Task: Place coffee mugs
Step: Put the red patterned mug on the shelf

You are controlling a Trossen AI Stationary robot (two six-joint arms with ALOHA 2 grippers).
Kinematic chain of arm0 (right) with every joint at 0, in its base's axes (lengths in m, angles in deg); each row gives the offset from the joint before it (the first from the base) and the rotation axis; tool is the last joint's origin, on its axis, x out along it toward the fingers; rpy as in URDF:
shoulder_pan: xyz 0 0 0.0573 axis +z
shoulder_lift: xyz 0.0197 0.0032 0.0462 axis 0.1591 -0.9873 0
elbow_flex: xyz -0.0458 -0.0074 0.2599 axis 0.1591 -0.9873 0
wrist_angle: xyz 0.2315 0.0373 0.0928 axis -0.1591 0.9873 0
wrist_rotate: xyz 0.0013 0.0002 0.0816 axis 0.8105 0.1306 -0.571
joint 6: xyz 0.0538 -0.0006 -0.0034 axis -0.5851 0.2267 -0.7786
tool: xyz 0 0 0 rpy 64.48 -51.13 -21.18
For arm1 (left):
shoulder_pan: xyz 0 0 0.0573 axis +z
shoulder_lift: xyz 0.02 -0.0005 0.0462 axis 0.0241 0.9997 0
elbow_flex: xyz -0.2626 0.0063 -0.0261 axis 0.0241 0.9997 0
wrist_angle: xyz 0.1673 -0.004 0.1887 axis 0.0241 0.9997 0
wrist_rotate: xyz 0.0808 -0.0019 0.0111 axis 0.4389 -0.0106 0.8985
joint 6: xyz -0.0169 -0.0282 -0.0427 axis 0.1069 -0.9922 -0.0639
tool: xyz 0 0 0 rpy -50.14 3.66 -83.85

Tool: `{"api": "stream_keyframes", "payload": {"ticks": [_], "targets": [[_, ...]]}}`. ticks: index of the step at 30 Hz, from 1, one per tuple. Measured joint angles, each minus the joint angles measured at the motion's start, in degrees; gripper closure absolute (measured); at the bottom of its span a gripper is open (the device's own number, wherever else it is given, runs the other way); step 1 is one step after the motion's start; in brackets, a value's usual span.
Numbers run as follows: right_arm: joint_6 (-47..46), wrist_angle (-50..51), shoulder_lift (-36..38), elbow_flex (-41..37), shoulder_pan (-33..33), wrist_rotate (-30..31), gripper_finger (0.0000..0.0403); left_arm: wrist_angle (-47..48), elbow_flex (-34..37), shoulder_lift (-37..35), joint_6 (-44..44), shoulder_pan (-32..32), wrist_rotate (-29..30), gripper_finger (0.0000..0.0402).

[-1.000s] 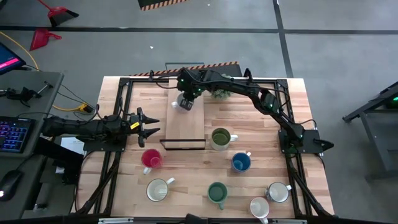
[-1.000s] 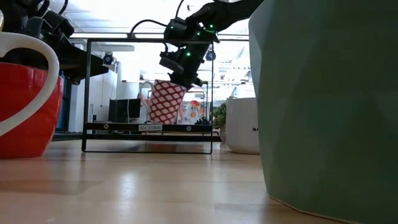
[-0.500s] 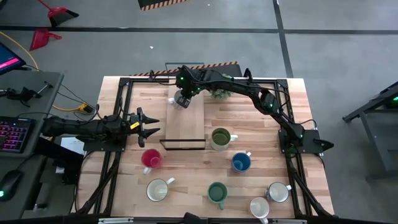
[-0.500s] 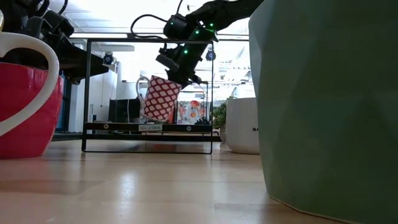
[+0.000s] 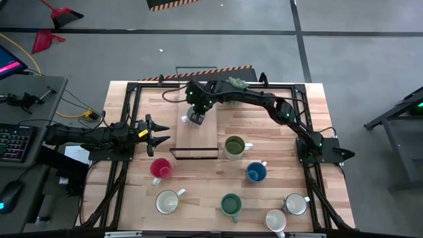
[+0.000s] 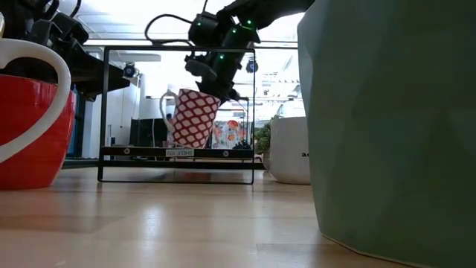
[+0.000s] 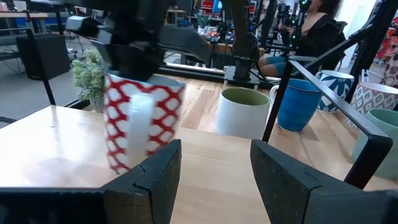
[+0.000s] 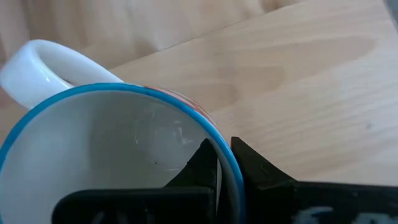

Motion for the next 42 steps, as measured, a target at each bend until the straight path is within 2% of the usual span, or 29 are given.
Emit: {"api": "stream_keyframes", "payload": {"ticks": [11,16,37,42], "targets": [[0.2,-0.1,0.0,0.0,0.7,0.1,0.0400,0.2,0.0,0.0,-1.1,0.0,0.0,0.0218],[0.4,-0.1,0.0,0.0,0.7,2.2,0.0380,0.2,0.0,0.0,-1.1,0.0,0.0,0.0218],[2.6,-3.6,0.2,0.0,0.7,3.2,0.0291,0.2,0.0,0.0,-1.0,0.0,0.0,0.0218],[2.7,-3.3,0.2,0.1,0.7,4.8,0.0282,0.2,0.0,0.0,-1.0,0.0,0.0,0.0218]]}}
